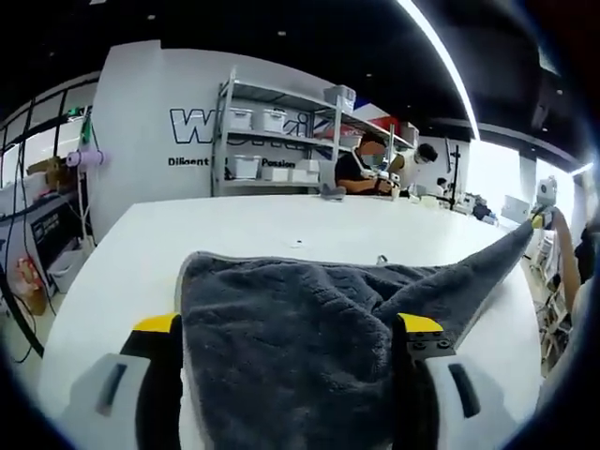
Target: Fold the towel on the table until its edges align and the towel forms a compact rectangular stack.
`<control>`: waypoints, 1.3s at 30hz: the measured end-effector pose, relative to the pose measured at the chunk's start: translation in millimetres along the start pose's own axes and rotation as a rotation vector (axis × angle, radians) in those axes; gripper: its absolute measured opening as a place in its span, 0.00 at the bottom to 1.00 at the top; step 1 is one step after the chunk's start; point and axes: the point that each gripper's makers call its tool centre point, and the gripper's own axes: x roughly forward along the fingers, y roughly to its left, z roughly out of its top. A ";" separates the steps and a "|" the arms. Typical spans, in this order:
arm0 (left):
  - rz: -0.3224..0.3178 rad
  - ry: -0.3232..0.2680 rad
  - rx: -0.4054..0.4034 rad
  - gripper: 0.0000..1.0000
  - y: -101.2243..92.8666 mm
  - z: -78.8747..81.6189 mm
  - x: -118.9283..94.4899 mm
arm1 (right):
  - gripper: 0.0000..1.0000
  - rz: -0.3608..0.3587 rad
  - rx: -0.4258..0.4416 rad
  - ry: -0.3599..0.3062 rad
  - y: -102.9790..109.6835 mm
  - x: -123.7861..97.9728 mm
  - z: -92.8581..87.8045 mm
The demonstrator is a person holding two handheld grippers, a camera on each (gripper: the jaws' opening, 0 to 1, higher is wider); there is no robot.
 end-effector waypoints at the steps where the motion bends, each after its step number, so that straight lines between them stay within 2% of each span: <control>1: 0.000 0.003 0.000 0.97 0.4 -0.4 0.1 | 0.02 0.015 0.001 0.030 5.0 1.6 -9.9; 7: -0.002 0.008 0.002 0.97 0.6 -1.2 0.7 | 0.03 0.075 0.041 0.192 23.6 25.0 -67.0; 13: -0.005 0.020 0.003 0.97 0.2 -4.2 1.9 | 0.03 0.079 0.065 0.233 13.6 40.2 -84.7; 14: -0.004 0.022 0.003 0.97 0.4 -4.9 1.8 | 0.03 0.078 0.075 0.256 11.7 43.8 -90.7; 19: 0.002 0.020 -0.005 0.97 3.4 -5.3 -0.2 | 0.06 0.106 0.096 0.286 11.7 51.6 -102.6; 20: 0.005 0.018 -0.008 0.97 3.5 -5.5 -0.8 | 0.09 0.104 0.102 0.278 10.1 50.4 -101.9; 22: 0.006 0.018 -0.009 0.97 3.9 -5.5 -1.1 | 0.20 0.087 0.106 0.276 7.1 46.8 -101.3; 26: 0.006 0.018 -0.009 0.97 4.4 -5.5 -1.5 | 0.33 0.044 0.107 0.267 1.0 37.5 -96.6; 28: 0.007 0.018 -0.008 0.97 4.4 -5.5 -1.5 | 0.48 0.020 0.099 0.258 -1.0 35.4 -93.4; 29: 0.009 0.017 -0.002 0.97 4.7 -4.6 -1.4 | 0.56 -0.044 0.073 0.242 -8.9 29.8 -87.0; 30: 0.007 0.016 -0.001 0.97 4.0 -4.2 -1.5 | 0.64 -0.061 0.067 0.242 -10.9 26.8 -85.2; 34: 0.000 0.010 -0.001 0.97 1.7 -2.7 -1.7 | 0.73 -0.096 0.051 0.237 -12.3 17.8 -80.2; 39: 0.000 0.007 -0.001 0.97 1.1 -2.0 -2.1 | 0.95 -0.165 0.036 0.210 -25.2 14.3 -72.9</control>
